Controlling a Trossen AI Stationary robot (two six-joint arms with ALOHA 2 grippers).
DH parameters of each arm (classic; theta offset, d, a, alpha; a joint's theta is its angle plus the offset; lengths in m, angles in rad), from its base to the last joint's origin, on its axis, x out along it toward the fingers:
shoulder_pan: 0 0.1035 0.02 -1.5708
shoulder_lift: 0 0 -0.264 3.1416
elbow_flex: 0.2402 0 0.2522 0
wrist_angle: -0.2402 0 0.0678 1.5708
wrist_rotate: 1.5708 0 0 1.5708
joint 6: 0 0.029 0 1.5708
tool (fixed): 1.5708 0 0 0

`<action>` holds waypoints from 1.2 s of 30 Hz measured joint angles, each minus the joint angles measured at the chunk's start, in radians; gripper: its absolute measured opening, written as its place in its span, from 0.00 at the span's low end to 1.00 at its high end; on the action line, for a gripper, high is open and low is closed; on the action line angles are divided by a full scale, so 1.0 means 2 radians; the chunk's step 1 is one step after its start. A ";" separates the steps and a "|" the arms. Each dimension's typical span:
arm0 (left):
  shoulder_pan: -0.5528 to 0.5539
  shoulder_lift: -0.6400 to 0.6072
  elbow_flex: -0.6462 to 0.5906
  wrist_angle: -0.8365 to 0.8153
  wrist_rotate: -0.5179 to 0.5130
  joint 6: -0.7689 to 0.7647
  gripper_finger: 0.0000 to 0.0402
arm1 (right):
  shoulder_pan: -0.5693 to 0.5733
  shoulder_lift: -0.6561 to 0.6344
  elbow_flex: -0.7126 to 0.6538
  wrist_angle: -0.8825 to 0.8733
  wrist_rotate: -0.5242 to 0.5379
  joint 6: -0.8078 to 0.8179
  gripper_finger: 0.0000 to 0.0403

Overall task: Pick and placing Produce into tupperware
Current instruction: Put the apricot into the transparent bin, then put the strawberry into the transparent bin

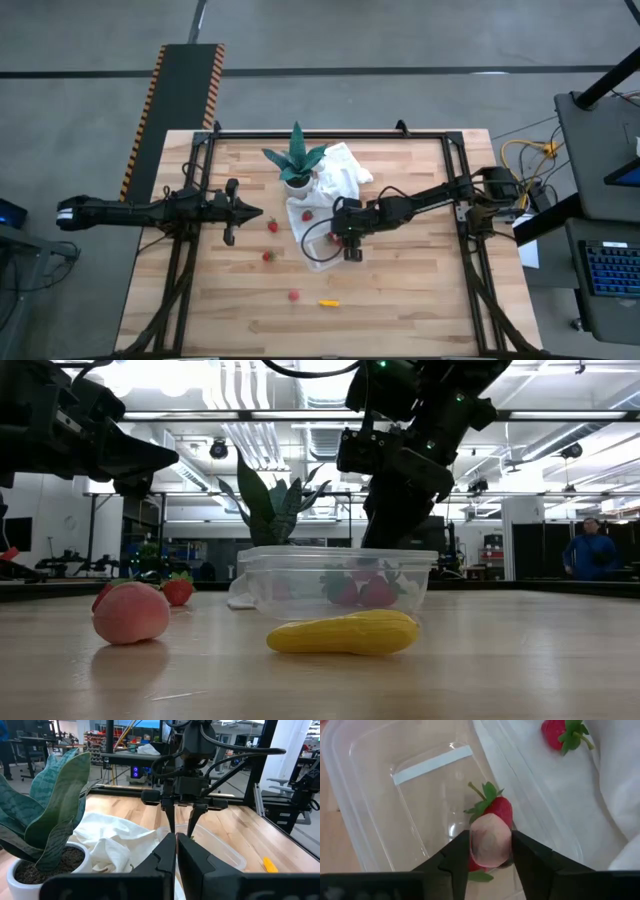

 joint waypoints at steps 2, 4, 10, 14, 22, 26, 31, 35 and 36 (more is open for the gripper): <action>0.000 0.000 0.000 0.000 0.000 0.000 0.00 | 0.000 0.000 0.003 0.000 0.000 0.002 0.38; 0.000 0.000 0.000 0.000 0.000 0.000 0.00 | 0.000 0.000 0.006 0.000 0.000 0.000 0.41; 0.000 0.000 0.000 0.000 0.000 0.000 0.00 | 0.000 -0.002 0.025 -0.015 0.000 -0.005 0.47; 0.000 0.000 0.000 0.000 0.000 0.000 0.00 | 0.002 -0.011 0.059 -0.052 -0.001 0.008 0.48; 0.000 0.001 0.000 -0.001 0.000 -0.006 0.00 | 0.039 -0.049 0.133 -0.153 -0.014 -0.001 0.46; -0.001 0.001 0.000 -0.002 0.001 -0.025 0.00 | 0.066 -0.083 0.150 -0.197 -0.012 0.004 0.45; -0.001 0.001 0.000 -0.002 0.001 -0.026 0.00 | 0.107 -0.150 0.138 -0.208 0.004 0.014 0.44; -0.001 0.001 0.000 0.000 0.002 -0.024 0.00 | 0.129 -0.198 0.111 -0.186 0.052 -0.010 0.44; 0.000 0.001 0.000 0.000 0.002 -0.024 0.00 | 0.131 -0.209 0.102 -0.173 0.058 -0.019 0.43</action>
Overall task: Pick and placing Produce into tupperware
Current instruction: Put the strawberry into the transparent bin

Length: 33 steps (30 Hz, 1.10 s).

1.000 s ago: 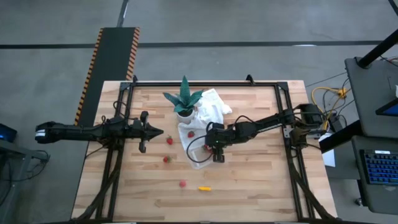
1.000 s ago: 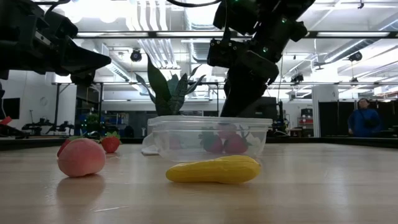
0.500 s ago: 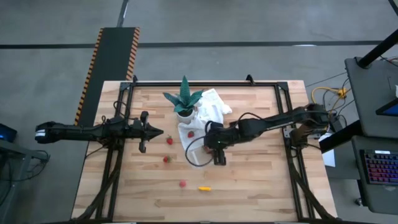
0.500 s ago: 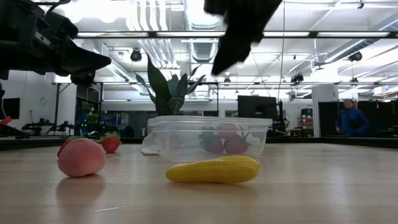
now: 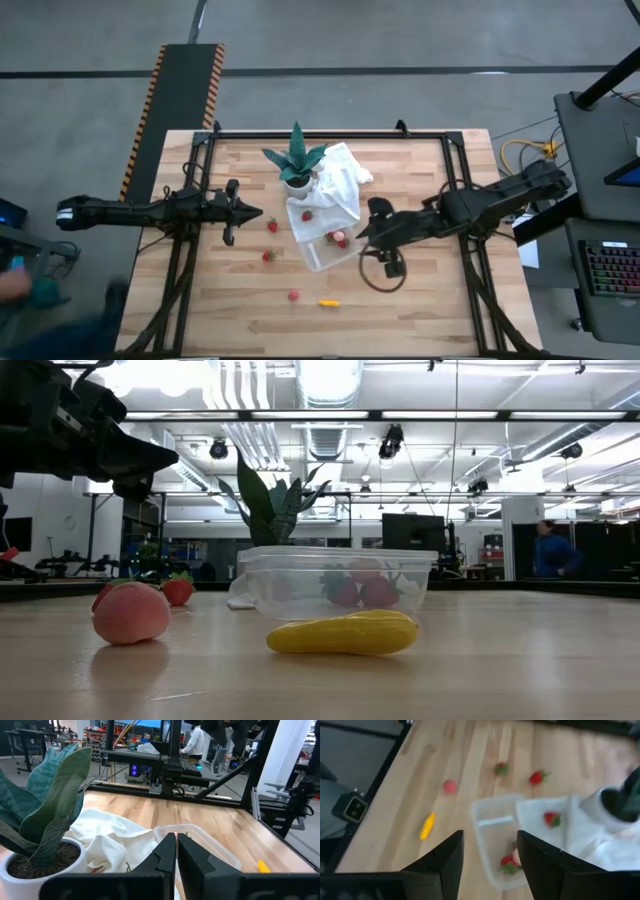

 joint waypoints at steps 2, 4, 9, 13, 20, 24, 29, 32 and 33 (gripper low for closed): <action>0.000 0.000 0.000 0.000 0.000 -0.001 0.00 | 0.001 -0.015 -0.017 0.025 0.001 -0.011 0.44; 0.000 0.000 0.000 0.000 0.000 -0.002 0.00 | 0.001 -0.028 -0.030 0.040 0.001 -0.012 0.44; 0.000 0.000 0.000 0.000 0.000 -0.002 0.00 | 0.011 -0.056 -0.045 0.052 0.064 -0.010 0.42; 0.000 0.000 0.000 0.000 0.000 -0.002 0.00 | 0.042 -0.115 -0.078 0.045 0.128 -0.023 0.37; 0.000 0.000 0.000 0.001 0.000 -0.001 0.00 | 0.094 -0.259 -0.231 0.161 0.135 -0.022 0.29; 0.000 -0.001 0.000 0.001 0.001 -0.002 0.00 | 0.097 -0.312 -0.343 0.328 0.135 -0.071 0.26; 0.000 -0.001 0.000 0.002 0.000 -0.002 0.00 | 0.088 -0.313 -0.457 0.521 0.135 -0.124 0.24; 0.000 -0.001 0.000 0.003 0.000 -0.002 0.00 | 0.076 -0.296 -0.497 0.585 0.137 -0.131 0.25; 0.000 -0.001 0.000 0.004 0.000 -0.002 0.00 | 0.071 -0.291 -0.506 0.595 0.145 -0.131 0.25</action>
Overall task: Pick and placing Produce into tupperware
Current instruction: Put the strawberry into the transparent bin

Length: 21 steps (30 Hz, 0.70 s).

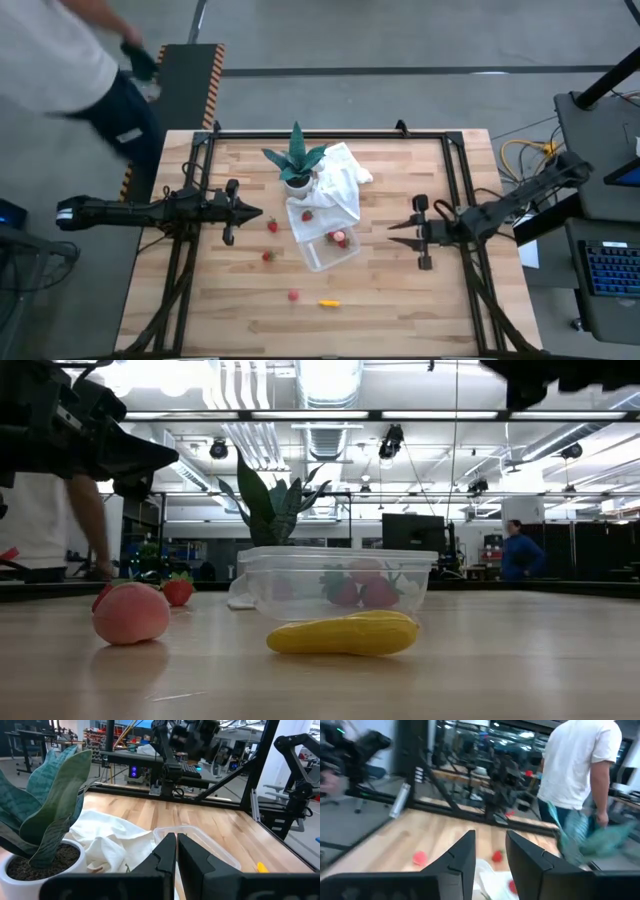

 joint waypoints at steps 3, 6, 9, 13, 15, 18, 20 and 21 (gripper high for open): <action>0.000 0.000 0.000 0.014 0.000 0.001 0.00 | -0.017 0.014 -0.018 0.019 0.038 0.004 0.28; 0.000 0.000 0.000 0.046 0.000 0.032 0.00 | -0.037 0.025 -0.023 0.022 0.058 0.016 0.33; 0.000 0.007 0.000 0.084 -0.007 0.041 0.00 | -0.054 0.032 -0.024 0.026 0.059 0.016 0.37; 0.000 0.031 0.008 0.098 -0.034 0.055 0.04 | -0.072 0.037 -0.014 0.026 0.060 0.010 0.40; 0.000 0.052 0.030 0.100 -0.045 0.058 0.10 | -0.080 0.038 -0.005 0.027 0.060 -0.001 0.42; 0.000 0.094 0.060 0.095 -0.057 0.076 0.22 | -0.091 0.038 0.008 0.024 0.060 -0.022 0.43; 0.000 0.129 0.085 0.098 -0.066 0.082 0.31 | -0.097 0.038 0.014 0.024 0.061 -0.029 0.43; 0.000 0.146 0.094 0.097 -0.072 0.081 0.34 | -0.100 0.038 0.016 0.023 0.061 -0.031 0.43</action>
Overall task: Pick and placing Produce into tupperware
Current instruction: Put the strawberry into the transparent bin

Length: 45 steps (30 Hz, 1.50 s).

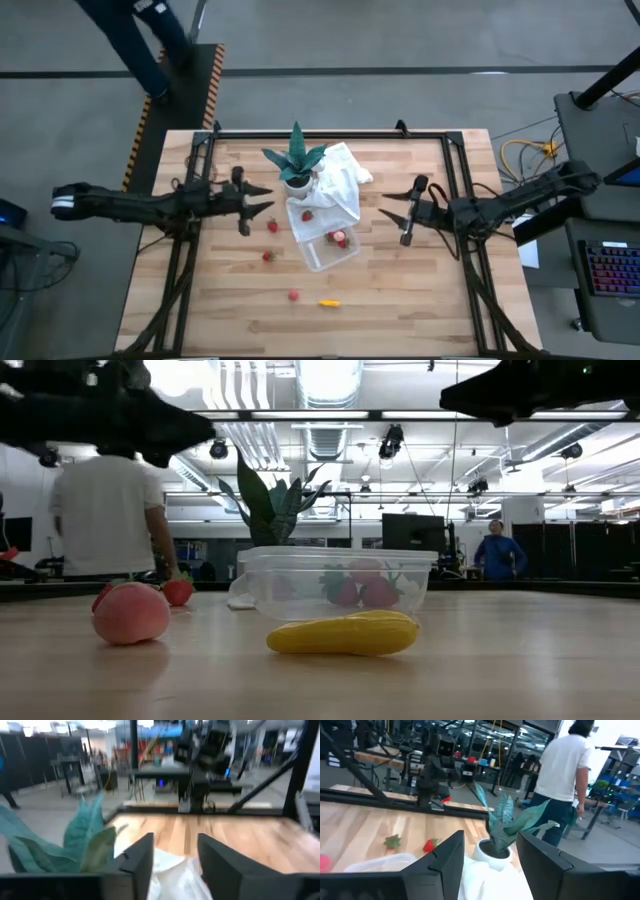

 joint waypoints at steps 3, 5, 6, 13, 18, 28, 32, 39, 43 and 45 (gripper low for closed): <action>0.000 0.053 0.029 -0.007 -0.001 -0.003 0.42 | -0.011 0.002 0.005 -0.001 0.000 -0.012 0.43; -0.001 0.082 0.052 -0.004 0.005 -0.003 0.44 | -0.018 0.003 0.007 -0.001 0.000 -0.028 0.43; -0.001 0.095 0.062 0.006 0.009 -0.003 0.45 | -0.022 0.003 0.008 -0.001 0.000 -0.034 0.43; -0.001 0.161 0.105 0.056 0.023 -0.003 0.45 | -0.046 0.003 0.012 -0.001 0.000 -0.052 0.43; -0.001 0.172 0.111 -0.032 0.023 -0.001 0.45 | -0.058 0.003 0.011 -0.001 0.000 -0.054 0.43; 0.000 0.122 0.112 -0.250 0.011 -0.082 0.45 | -0.072 0.003 0.011 -0.001 0.000 -0.065 0.42; 0.000 0.095 0.112 -0.317 0.008 -0.132 0.45 | -0.072 0.003 0.011 -0.001 0.000 -0.066 0.42; 0.003 0.084 0.106 -0.363 -0.009 -0.190 0.45 | -0.072 0.003 0.011 -0.001 0.000 -0.066 0.42; 0.014 0.105 0.105 -0.394 -0.012 -0.204 0.45 | -0.072 0.003 0.011 -0.001 0.000 -0.066 0.42; 0.019 0.117 0.105 -0.395 -0.011 -0.207 0.45 | -0.072 0.003 0.010 -0.001 0.000 -0.065 0.41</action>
